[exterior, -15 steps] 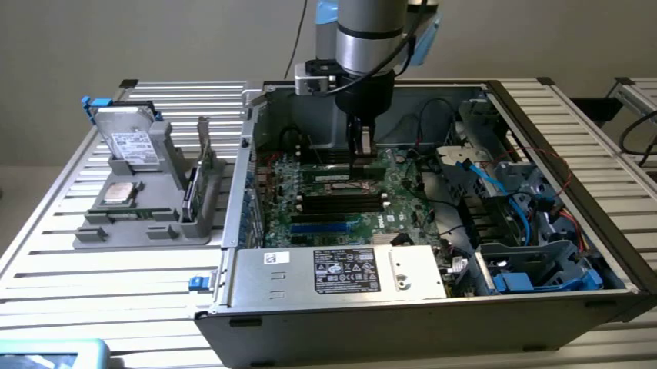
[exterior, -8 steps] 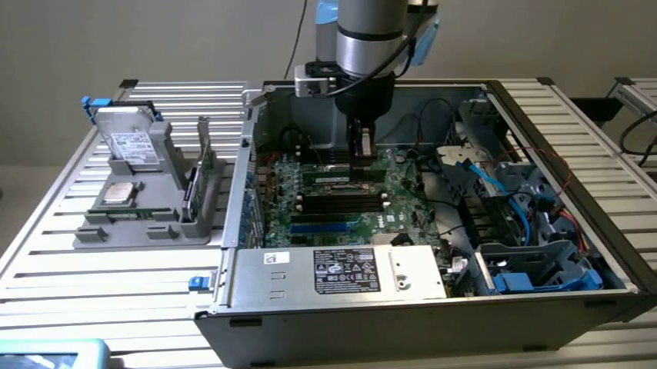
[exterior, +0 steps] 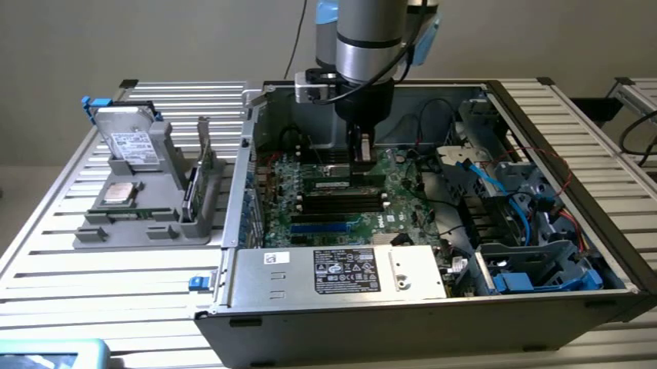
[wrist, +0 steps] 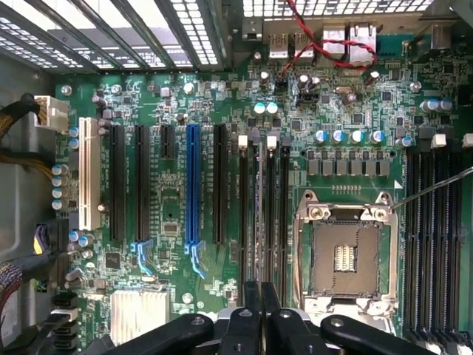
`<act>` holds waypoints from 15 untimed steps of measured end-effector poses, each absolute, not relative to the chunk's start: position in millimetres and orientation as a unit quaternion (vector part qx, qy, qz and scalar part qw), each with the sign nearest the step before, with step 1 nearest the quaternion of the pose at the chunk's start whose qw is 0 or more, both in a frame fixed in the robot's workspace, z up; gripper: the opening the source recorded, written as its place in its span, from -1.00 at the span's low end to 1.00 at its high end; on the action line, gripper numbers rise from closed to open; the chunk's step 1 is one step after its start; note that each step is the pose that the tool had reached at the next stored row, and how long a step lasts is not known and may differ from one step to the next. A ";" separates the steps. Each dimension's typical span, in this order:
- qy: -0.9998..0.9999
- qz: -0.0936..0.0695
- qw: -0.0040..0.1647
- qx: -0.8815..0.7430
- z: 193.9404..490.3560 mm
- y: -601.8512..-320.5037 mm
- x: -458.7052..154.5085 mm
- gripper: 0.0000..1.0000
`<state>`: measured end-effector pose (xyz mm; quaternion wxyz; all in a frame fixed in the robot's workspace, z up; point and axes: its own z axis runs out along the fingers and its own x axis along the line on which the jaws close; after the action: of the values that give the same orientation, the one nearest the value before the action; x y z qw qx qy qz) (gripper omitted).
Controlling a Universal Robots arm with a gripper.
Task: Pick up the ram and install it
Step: 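Insert the ram into the slot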
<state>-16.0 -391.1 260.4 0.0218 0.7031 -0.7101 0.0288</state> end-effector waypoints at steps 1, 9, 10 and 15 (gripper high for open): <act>-0.710 0.030 0.023 0.703 260.4 -391.8 -16.0 -0.75; -0.710 0.035 0.028 0.703 251.7 -394.6 -16.0 -0.75; -0.710 0.035 0.028 0.703 249.9 -394.6 -16.0 -0.75; -0.710 0.035 0.028 0.703 241.0 -394.6 -16.0 -0.75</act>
<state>-16.0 -394.6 241.0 0.0280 0.7029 -0.7099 0.0350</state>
